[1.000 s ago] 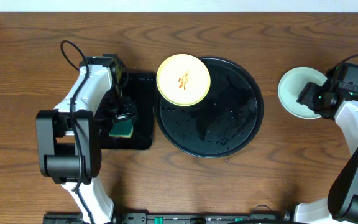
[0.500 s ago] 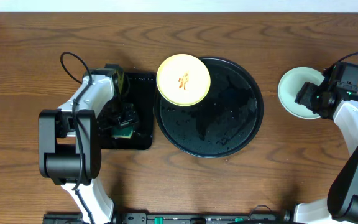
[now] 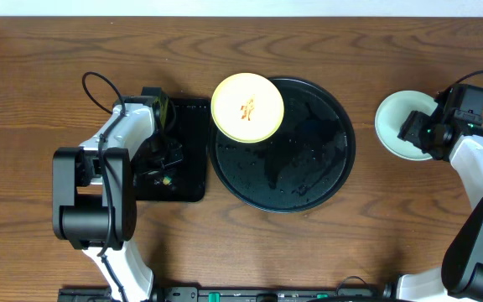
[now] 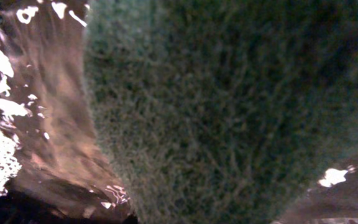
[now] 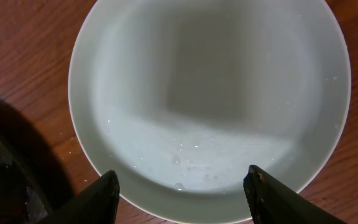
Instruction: Clean dirty plates on tray and stack at the side
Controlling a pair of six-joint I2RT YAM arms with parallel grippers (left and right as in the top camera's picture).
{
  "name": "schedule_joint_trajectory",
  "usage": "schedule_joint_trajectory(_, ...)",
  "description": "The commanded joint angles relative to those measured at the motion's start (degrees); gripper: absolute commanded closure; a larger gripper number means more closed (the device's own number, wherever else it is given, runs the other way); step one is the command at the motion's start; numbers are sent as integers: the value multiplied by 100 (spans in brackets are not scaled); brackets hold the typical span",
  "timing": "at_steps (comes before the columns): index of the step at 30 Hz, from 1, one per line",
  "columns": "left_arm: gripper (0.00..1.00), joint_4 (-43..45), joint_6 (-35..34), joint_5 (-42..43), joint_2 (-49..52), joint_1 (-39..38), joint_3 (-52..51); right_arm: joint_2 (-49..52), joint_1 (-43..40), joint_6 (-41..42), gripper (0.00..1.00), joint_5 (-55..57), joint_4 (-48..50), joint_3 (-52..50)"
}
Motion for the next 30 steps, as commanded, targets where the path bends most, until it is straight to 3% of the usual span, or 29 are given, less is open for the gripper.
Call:
schedule_joint_trajectory(1, 83, -184, 13, -118, -219, -2, 136, 2, 131, -229, 36, -109, 17, 118)
schedule_joint_trajectory(2, 65, -216, 42, -116, -282, -2, 197, -26, 186, -284, 36, -114, 17, 127)
schedule_joint_trajectory(4, 44, -258, 52, -116, -448, -2, 304, -90, 348, -459, 35, -127, 31, 155)
schedule_joint_trajectory(9, 18, -140, 98, -118, -1036, -2, 402, -286, 898, -1130, 30, -420, 55, 297)
schedule_joint_trajectory(18, 17, 619, 348, -413, -1370, -2, 358, -308, 1768, -1510, 28, -1360, -118, 662)
schedule_joint_trajectory(23, 36, 686, 343, -402, -1163, -2, 256, -308, 2079, -1508, 28, -1346, -144, 704)
schedule_joint_trajectory(30, 37, 352, 129, -343, -879, -2, 223, -308, 2184, -1484, 28, -1067, -146, 704)
